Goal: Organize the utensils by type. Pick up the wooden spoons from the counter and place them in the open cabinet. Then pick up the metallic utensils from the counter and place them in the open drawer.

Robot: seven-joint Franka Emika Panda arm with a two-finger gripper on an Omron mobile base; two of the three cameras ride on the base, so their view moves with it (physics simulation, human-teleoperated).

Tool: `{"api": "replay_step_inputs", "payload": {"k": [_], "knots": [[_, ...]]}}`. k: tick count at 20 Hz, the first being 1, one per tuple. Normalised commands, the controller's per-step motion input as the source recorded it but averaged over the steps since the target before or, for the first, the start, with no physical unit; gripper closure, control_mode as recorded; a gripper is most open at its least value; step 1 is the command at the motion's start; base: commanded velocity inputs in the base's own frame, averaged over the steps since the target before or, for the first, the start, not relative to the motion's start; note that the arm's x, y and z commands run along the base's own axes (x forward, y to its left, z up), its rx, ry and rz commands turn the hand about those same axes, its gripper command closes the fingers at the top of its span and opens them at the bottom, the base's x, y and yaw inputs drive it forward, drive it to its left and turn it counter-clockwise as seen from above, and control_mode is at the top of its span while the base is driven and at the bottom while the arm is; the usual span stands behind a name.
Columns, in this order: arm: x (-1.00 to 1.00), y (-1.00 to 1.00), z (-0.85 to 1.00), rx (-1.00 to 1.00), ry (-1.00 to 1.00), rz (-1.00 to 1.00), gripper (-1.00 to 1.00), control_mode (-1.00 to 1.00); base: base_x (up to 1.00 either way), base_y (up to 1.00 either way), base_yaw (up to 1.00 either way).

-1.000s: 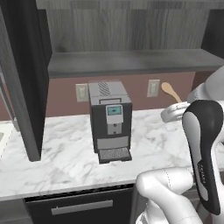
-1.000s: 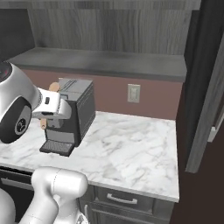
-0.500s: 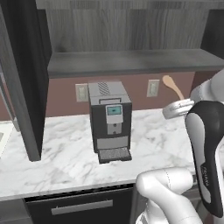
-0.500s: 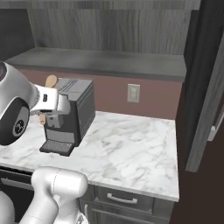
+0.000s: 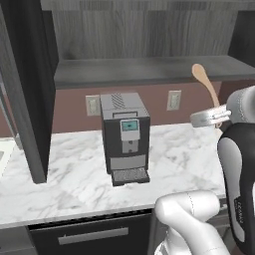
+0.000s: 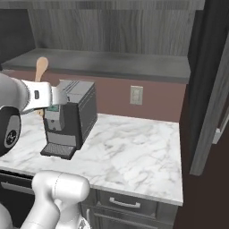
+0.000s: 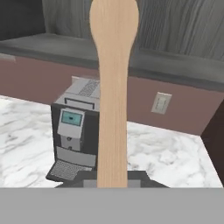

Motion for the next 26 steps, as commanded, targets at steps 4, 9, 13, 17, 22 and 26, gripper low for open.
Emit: {"api": "replay_step_inputs", "payload": {"k": [4,9,13,17,22,26], "knots": [[0.18,0.05,0.14,-0.03,-0.02,0.07,1.00,-1.00,0.00,0.00,0.00],[0.32,0.05,0.00,-0.01,0.06,0.08,1.00,-1.00,0.00,0.00,0.00],[0.02,0.00,0.00,-0.02,0.02,0.00,1.00,-1.00,0.00,0.00,0.00],[0.33,0.11,0.00,-0.04,0.01,0.07,1.00,-1.00,0.00,0.00,0.00],[0.60,0.08,-0.01,-0.08,0.06,0.14,1.00,-1.00,0.00,0.00,0.00],[0.60,0.01,-0.01,-0.08,0.05,0.16,1.00,-1.00,0.00,0.00,0.00]]}}
